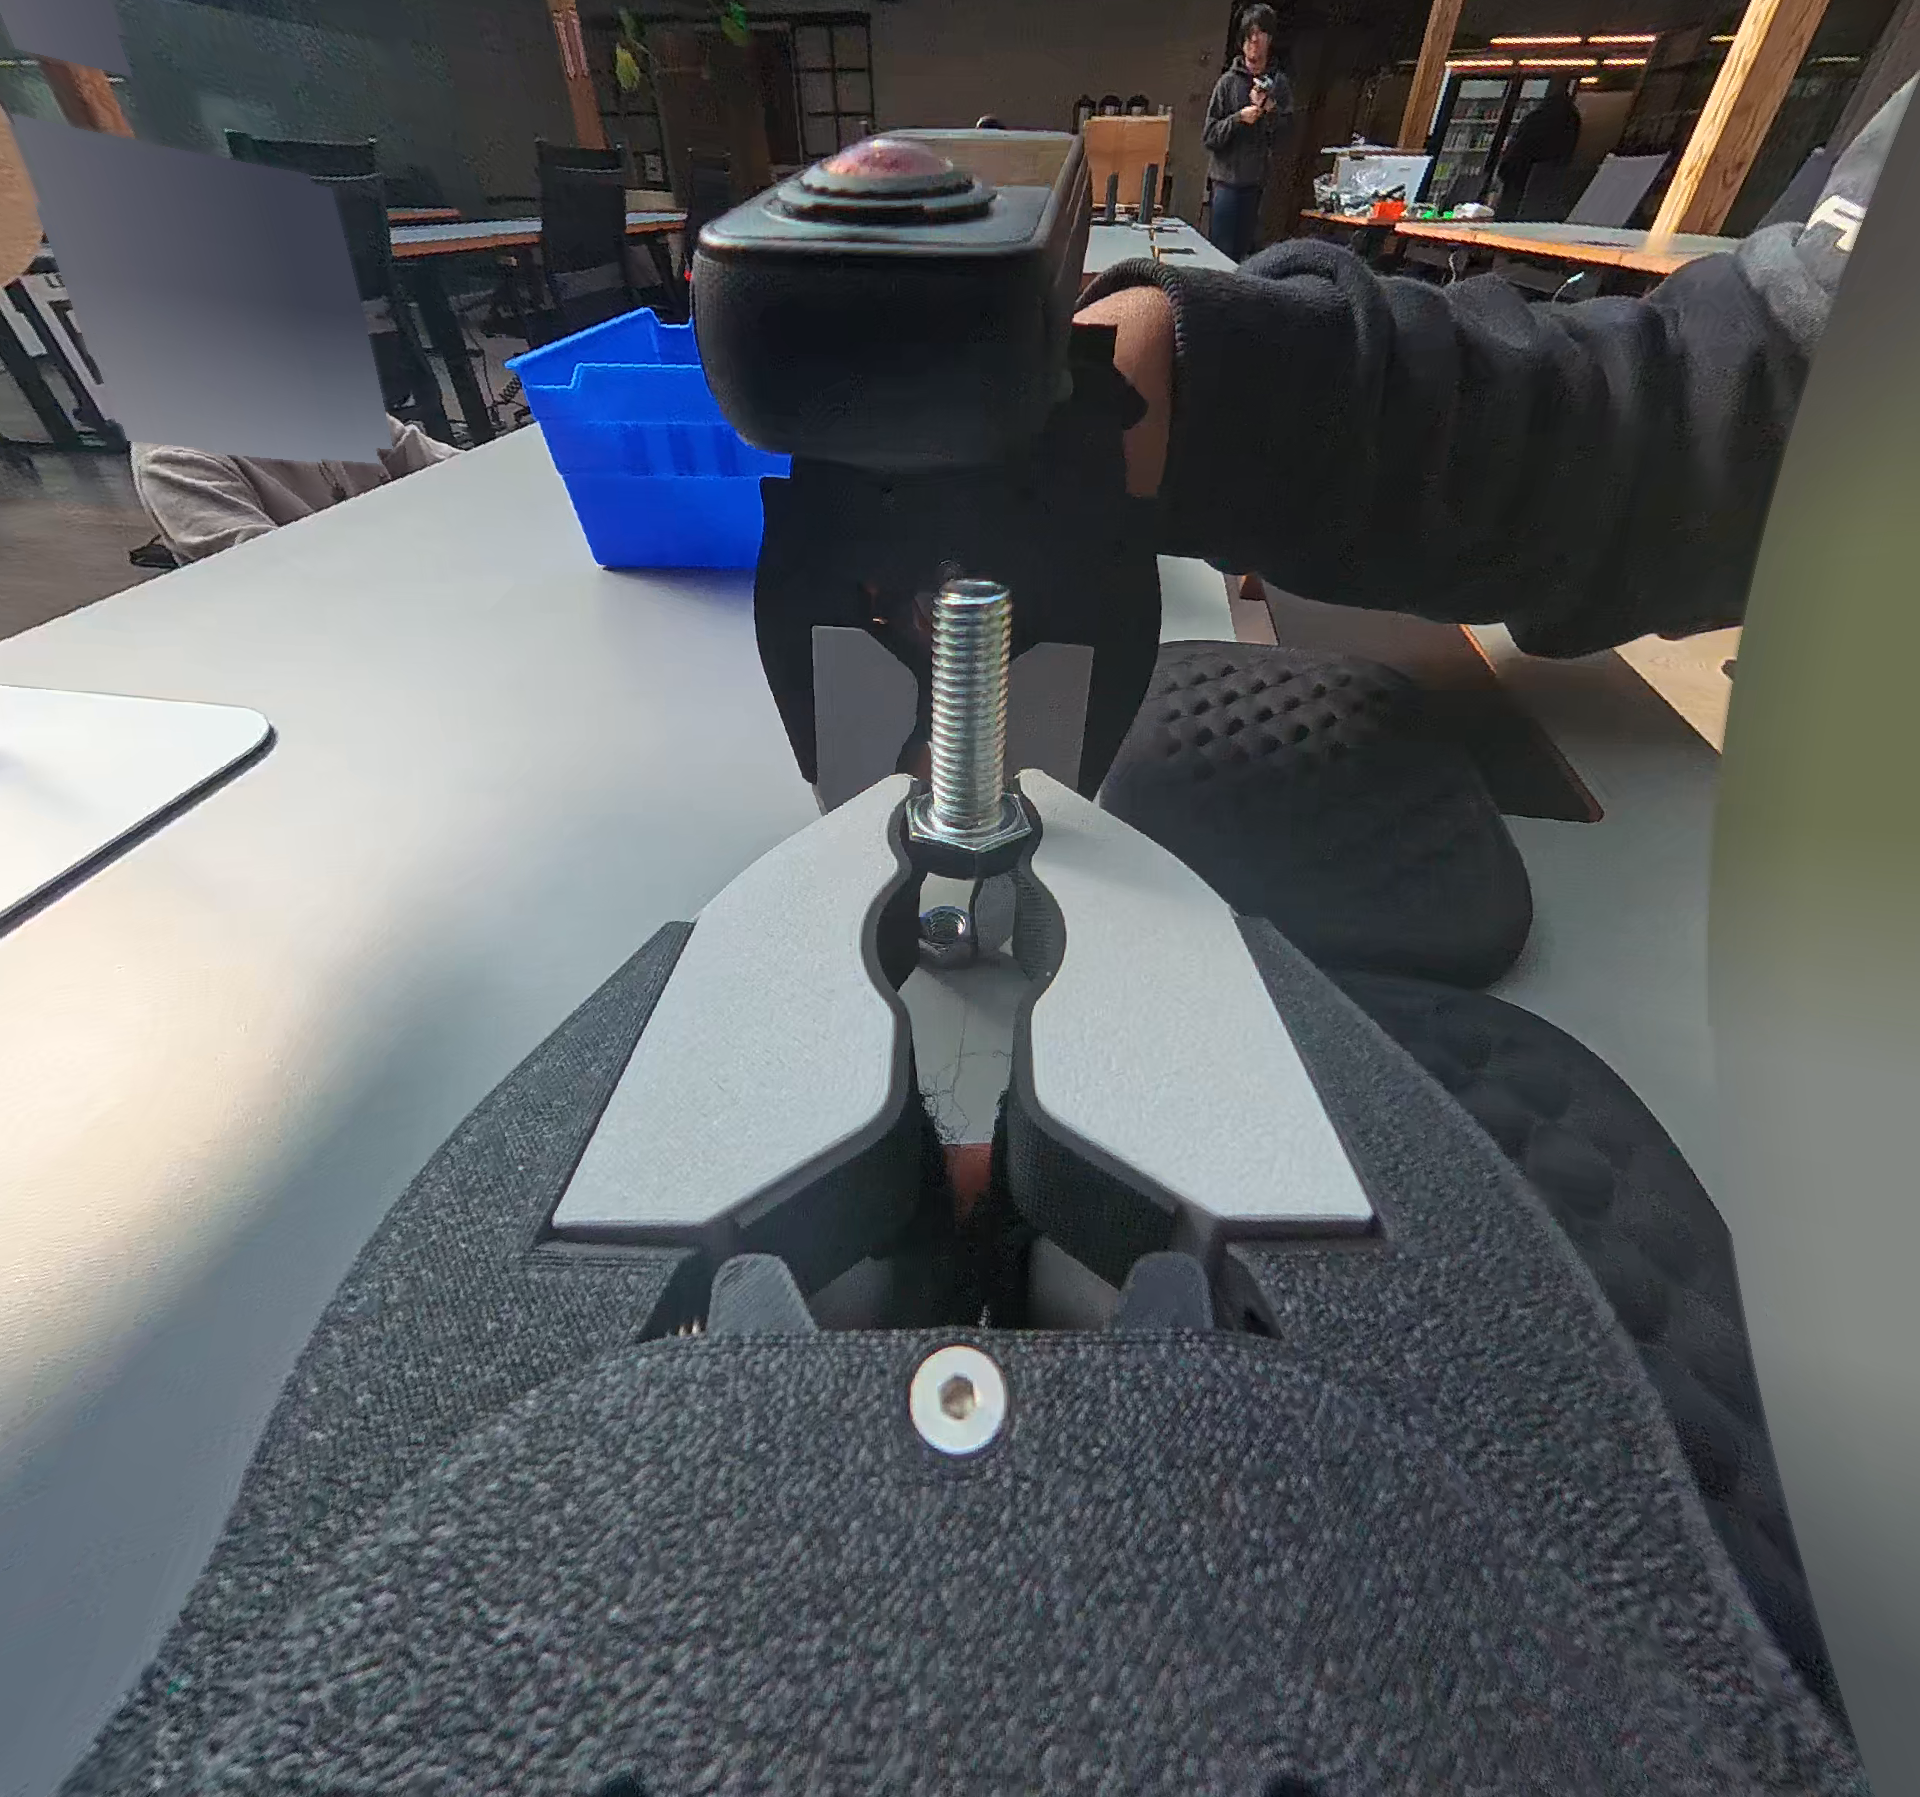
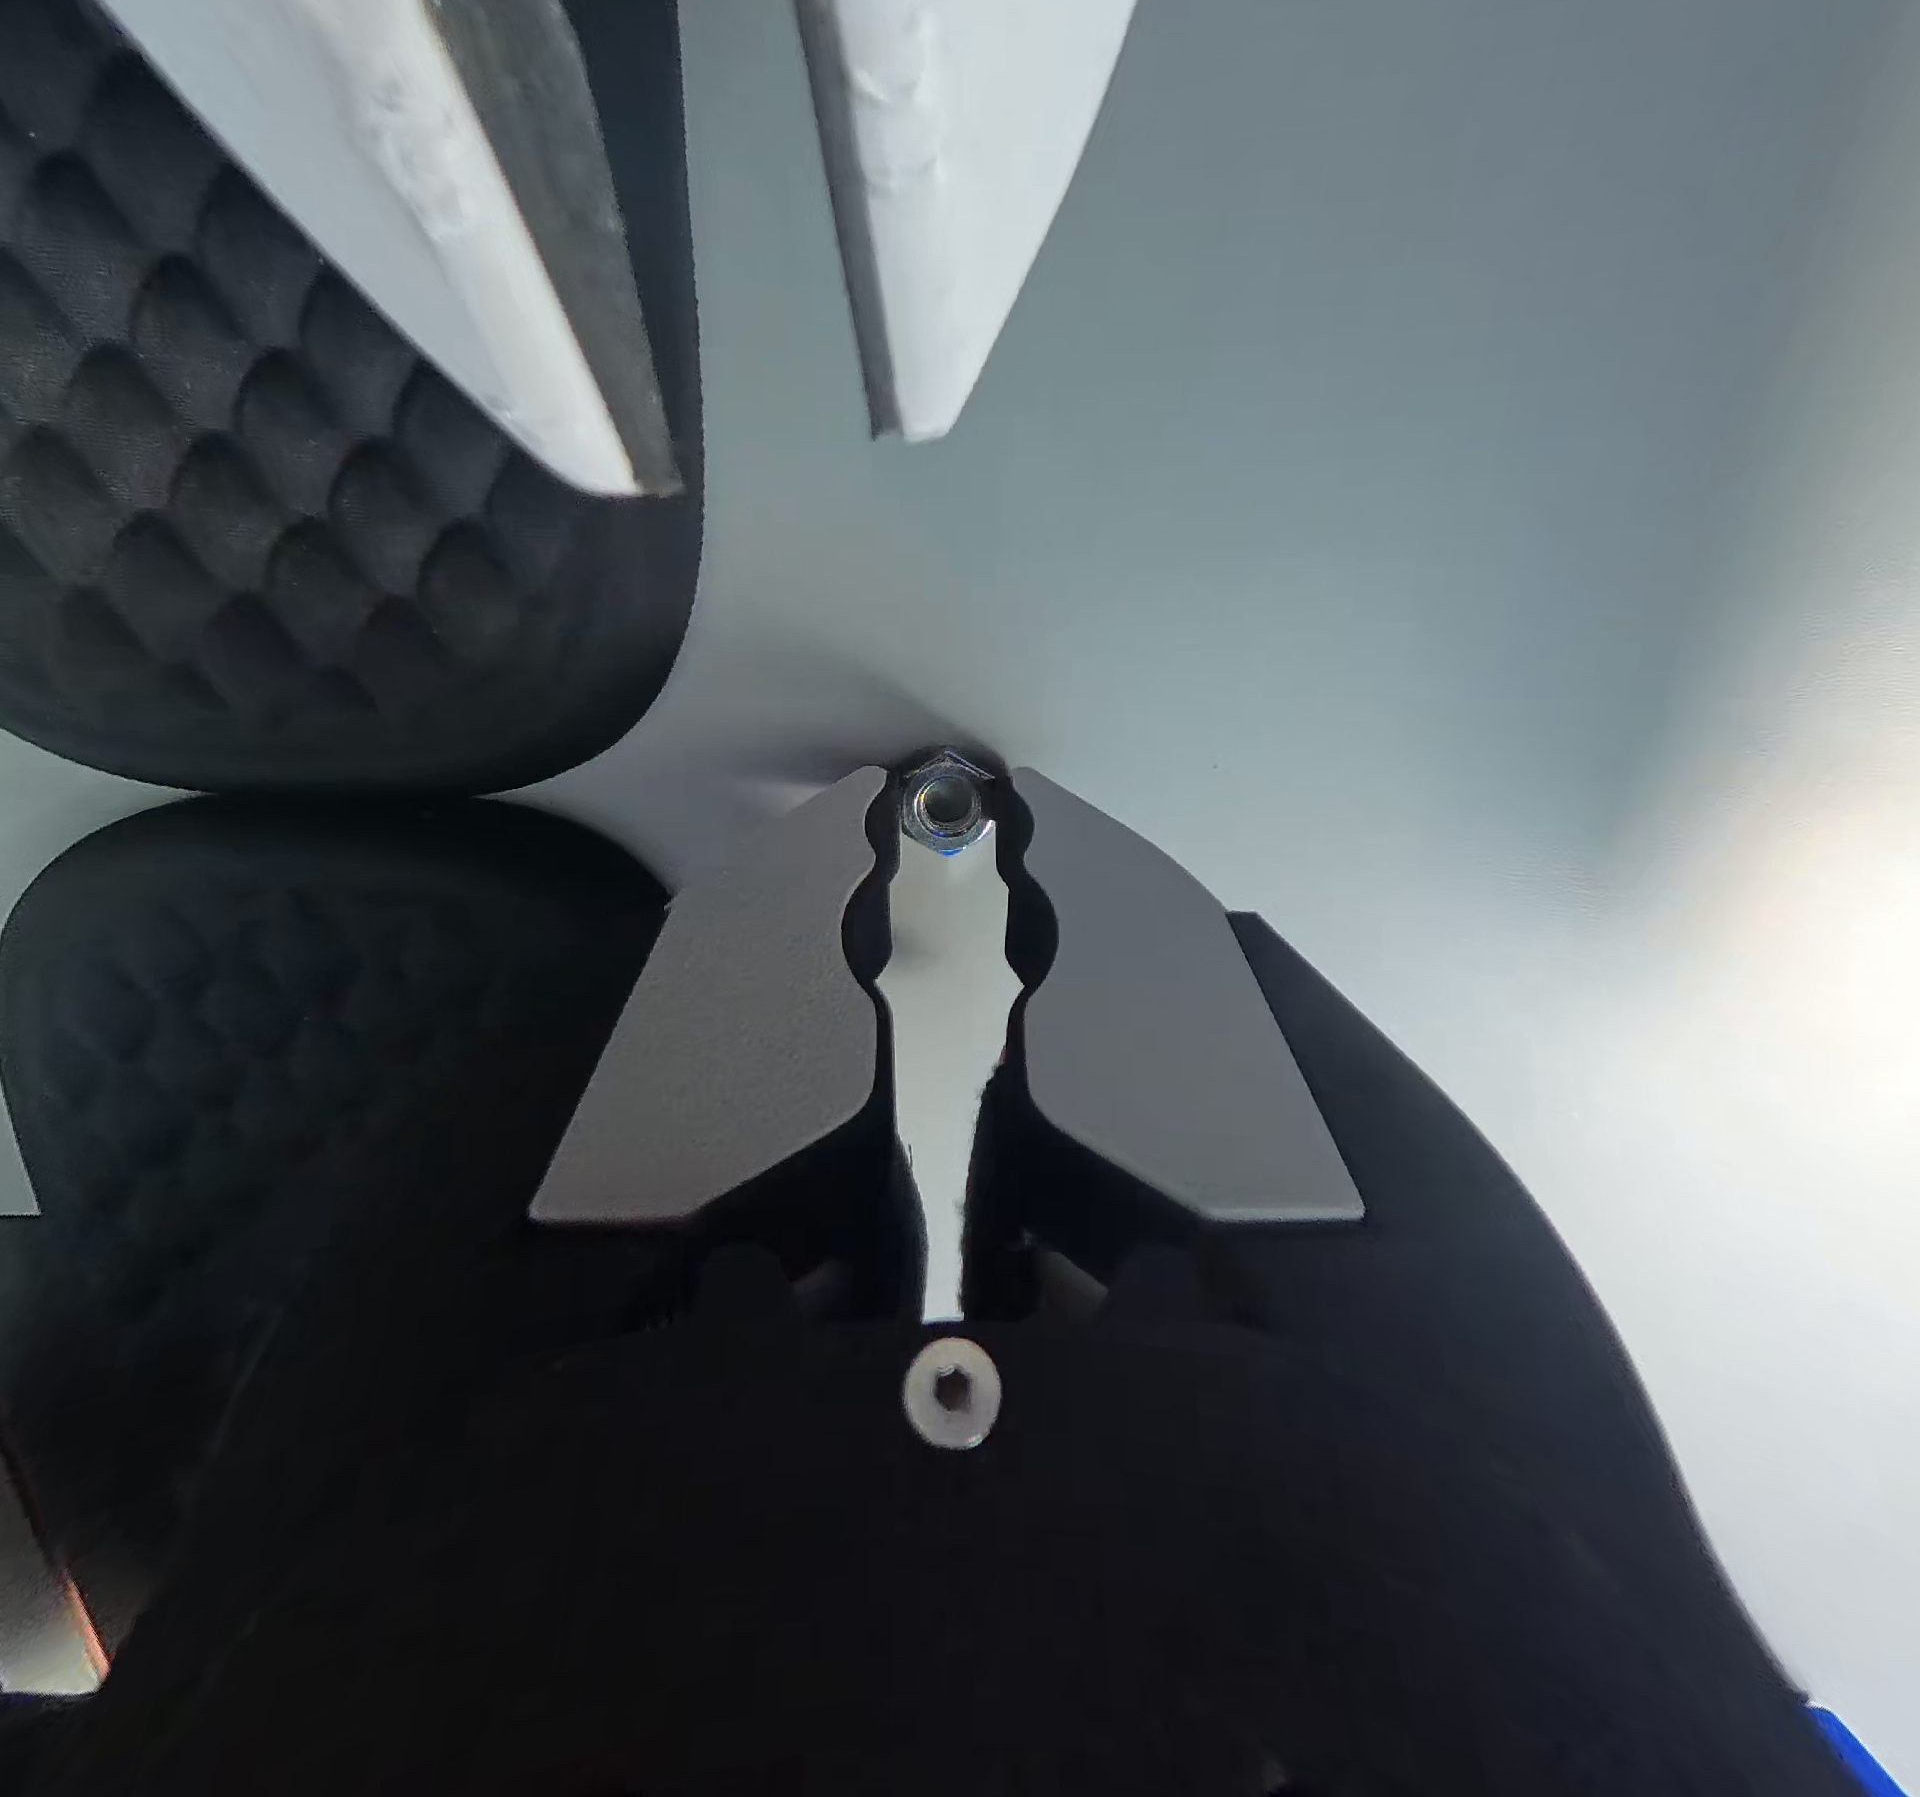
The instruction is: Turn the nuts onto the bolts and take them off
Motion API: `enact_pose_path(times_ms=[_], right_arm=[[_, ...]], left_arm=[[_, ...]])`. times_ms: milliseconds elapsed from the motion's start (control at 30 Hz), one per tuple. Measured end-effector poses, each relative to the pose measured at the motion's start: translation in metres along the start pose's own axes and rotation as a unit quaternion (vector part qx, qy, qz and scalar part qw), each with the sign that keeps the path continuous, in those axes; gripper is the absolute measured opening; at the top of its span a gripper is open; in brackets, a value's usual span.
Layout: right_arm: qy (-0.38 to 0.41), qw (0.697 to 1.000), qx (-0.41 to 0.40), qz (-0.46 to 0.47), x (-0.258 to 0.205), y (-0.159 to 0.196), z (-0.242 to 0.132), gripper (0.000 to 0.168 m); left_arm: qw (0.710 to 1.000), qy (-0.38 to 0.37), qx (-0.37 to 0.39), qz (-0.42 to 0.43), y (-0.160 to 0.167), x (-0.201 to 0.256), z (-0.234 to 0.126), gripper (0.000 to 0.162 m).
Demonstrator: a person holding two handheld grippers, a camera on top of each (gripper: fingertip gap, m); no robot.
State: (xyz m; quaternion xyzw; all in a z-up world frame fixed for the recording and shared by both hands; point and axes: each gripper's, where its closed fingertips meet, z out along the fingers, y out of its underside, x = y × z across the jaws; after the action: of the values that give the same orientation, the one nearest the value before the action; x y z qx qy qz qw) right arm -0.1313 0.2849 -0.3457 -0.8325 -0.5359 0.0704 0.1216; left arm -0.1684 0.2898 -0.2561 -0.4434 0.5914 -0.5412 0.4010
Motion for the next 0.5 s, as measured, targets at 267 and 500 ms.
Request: enact_pose_path(times_ms=[267,500], right_arm=[[0.044,0.994,0.071,-0.071,0.016,-0.007,-0.090,0.016],[-0.007,0.931,0.110,-0.348,-0.030,-0.057,-0.174,0.017]], left_arm=[[0.999,0.045,0.004,0.006,-0.019,0.007,0.008,0.014],[0.957,0.288,0.005,-0.032,-0.013,0.049,0.023,0.014]])
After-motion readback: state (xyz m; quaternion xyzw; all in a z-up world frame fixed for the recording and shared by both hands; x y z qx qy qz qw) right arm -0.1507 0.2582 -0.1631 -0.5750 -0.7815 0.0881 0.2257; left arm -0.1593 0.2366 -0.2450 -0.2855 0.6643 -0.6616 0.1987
